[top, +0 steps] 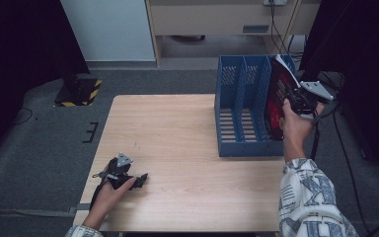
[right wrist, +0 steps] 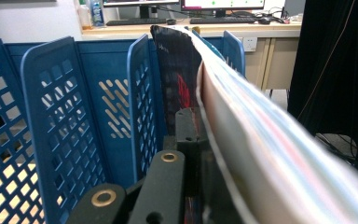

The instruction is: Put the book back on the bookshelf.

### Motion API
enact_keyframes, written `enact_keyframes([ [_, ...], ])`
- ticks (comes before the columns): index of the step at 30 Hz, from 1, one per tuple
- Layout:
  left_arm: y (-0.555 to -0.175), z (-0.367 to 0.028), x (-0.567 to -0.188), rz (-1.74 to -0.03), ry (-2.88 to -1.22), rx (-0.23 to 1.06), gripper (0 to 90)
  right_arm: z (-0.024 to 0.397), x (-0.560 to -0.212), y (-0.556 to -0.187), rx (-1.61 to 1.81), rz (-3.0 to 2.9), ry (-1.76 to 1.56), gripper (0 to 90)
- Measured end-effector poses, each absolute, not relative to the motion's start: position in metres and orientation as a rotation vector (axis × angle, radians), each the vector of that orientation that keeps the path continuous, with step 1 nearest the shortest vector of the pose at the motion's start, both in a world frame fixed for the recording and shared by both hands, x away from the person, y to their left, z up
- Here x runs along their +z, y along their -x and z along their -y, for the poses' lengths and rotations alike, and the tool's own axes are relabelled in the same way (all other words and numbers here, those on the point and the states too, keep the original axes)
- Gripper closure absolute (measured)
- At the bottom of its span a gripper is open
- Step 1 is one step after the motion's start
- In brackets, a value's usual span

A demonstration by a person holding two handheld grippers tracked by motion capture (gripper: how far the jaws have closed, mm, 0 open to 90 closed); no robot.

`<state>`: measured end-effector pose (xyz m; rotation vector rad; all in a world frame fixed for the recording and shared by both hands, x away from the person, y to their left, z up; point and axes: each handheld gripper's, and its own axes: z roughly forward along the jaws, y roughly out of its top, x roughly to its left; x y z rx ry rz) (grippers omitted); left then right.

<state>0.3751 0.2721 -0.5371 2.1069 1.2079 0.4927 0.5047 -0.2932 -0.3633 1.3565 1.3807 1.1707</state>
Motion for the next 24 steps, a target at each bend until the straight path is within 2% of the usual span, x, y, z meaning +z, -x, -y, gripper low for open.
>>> enact_keyframes([
  [24,-0.375,-0.272,-0.537,-1.208,-2.107,0.493,0.0,0.288,-0.375,-0.504,1.143,-1.371,-1.311,86.8],
])
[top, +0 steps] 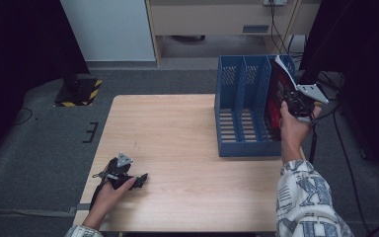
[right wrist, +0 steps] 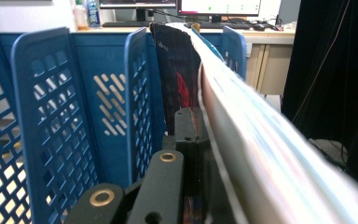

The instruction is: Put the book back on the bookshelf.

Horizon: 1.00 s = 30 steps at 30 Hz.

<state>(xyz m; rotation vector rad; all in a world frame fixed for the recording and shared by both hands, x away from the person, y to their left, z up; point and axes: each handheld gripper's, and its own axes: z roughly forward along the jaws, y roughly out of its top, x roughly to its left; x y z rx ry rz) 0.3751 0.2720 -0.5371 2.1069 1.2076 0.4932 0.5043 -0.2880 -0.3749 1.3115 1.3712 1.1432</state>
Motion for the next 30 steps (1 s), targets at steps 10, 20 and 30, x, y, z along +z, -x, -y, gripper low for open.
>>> enact_keyframes([
  [10,-0.375,-0.272,-0.537,-1.207,-2.107,0.493,0.0,0.285,-0.377,-0.502,1.162,-1.383,-1.308,84.2],
  [20,-0.375,-0.272,-0.537,-1.207,-2.107,0.493,0.0,0.279,-0.377,-0.501,1.182,-1.41,-1.29,83.0],
  [30,-0.375,-0.272,-0.537,-1.207,-2.108,0.493,0.0,0.27,-0.379,-0.498,1.19,-1.427,-1.275,81.3],
])
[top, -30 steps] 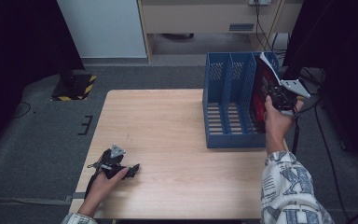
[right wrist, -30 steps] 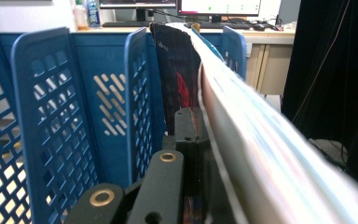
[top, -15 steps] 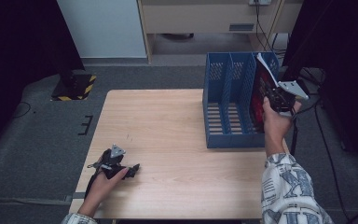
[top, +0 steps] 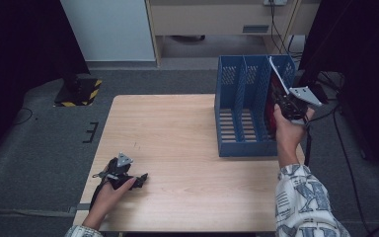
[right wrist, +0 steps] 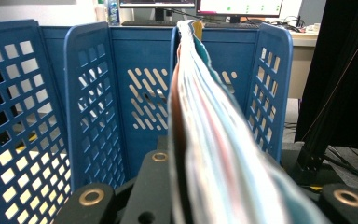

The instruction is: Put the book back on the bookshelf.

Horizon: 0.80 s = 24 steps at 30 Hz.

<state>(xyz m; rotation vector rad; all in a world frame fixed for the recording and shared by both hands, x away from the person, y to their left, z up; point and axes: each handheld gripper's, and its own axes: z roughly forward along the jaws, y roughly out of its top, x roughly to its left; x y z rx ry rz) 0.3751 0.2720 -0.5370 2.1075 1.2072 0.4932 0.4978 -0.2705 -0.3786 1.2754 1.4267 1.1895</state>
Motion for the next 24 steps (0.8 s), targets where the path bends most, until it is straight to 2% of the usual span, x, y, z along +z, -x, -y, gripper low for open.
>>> enact_keyframes([
  [8,-0.3751,-0.272,-0.537,-1.207,-2.107,0.493,0.0,0.2694,-0.3789,-0.496,1.194,-1.432,-1.272,74.6],
  [24,-0.3751,-0.272,-0.5371,-1.207,-2.108,0.493,0.0,0.2693,-0.3753,-0.4905,1.161,-1.424,-1.29,31.4],
])
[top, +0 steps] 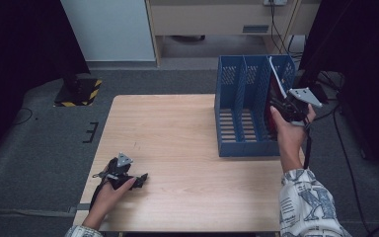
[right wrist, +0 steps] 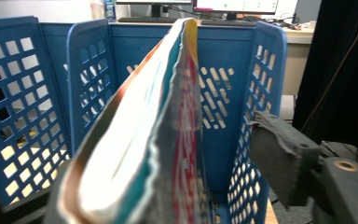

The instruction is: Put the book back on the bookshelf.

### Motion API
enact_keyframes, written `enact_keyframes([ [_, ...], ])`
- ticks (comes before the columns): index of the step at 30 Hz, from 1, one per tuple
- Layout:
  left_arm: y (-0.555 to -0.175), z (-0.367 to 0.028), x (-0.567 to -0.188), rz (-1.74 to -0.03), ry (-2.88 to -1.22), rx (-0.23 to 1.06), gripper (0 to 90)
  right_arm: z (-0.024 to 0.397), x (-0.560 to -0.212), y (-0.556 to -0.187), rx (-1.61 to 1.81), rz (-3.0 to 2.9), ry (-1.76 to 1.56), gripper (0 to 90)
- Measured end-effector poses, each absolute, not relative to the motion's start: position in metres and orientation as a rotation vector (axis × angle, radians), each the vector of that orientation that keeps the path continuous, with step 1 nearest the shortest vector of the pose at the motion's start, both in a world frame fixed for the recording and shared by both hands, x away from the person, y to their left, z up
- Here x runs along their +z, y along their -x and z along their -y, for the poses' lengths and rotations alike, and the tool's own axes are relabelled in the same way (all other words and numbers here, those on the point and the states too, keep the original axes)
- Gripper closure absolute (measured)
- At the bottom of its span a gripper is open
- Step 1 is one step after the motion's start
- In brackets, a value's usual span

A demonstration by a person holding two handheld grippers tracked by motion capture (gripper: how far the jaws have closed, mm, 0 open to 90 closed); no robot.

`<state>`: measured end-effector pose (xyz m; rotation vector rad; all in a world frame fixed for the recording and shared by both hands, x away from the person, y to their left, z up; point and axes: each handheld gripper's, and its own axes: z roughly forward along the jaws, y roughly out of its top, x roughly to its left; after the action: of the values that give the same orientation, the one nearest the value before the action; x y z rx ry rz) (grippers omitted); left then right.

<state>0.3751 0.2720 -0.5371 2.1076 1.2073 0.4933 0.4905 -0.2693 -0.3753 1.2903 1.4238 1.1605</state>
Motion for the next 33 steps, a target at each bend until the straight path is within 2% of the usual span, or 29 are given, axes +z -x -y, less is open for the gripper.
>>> enact_keyframes([
  [5,-0.375,-0.272,-0.537,-1.207,-2.107,0.493,0.0,0.268,-0.375,-0.487,1.139,-1.493,-1.314,18.1],
  [12,-0.375,-0.272,-0.537,-1.208,-2.107,0.493,0.0,0.267,-0.375,-0.479,1.163,-1.506,-1.349,7.7],
  [33,-0.376,-0.272,-0.537,-1.204,-2.109,0.491,0.0,0.264,-0.377,-0.447,1.137,-1.59,-1.3,5.7],
])
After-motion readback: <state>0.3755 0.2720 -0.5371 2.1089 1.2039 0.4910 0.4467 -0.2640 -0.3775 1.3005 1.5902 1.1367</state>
